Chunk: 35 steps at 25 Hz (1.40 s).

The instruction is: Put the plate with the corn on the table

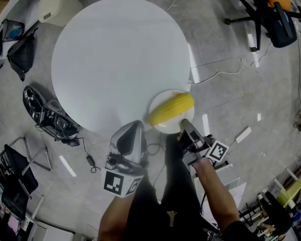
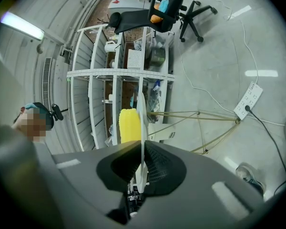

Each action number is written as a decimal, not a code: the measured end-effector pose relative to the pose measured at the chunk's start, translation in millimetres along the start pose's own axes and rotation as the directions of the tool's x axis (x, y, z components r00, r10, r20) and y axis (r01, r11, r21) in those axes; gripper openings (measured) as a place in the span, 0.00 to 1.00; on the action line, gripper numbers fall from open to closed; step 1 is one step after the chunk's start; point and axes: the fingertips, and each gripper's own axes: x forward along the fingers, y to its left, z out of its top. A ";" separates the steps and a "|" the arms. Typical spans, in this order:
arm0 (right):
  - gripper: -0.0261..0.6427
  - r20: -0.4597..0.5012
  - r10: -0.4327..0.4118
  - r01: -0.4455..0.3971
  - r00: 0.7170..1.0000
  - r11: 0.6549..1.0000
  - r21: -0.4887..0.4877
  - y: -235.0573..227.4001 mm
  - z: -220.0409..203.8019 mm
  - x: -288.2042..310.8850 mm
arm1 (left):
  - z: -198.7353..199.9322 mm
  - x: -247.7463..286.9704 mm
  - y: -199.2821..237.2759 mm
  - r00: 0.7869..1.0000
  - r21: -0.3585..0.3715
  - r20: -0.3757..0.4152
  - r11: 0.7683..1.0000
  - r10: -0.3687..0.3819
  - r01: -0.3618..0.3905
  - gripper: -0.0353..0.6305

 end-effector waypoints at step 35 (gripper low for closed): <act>0.08 0.058 -0.129 0.131 0.990 0.991 -0.040 2.3 -0.3 31.8 | -5.6 2.5 21.5 1.000 -0.052 -0.006 0.999 0.012 -0.012 0.06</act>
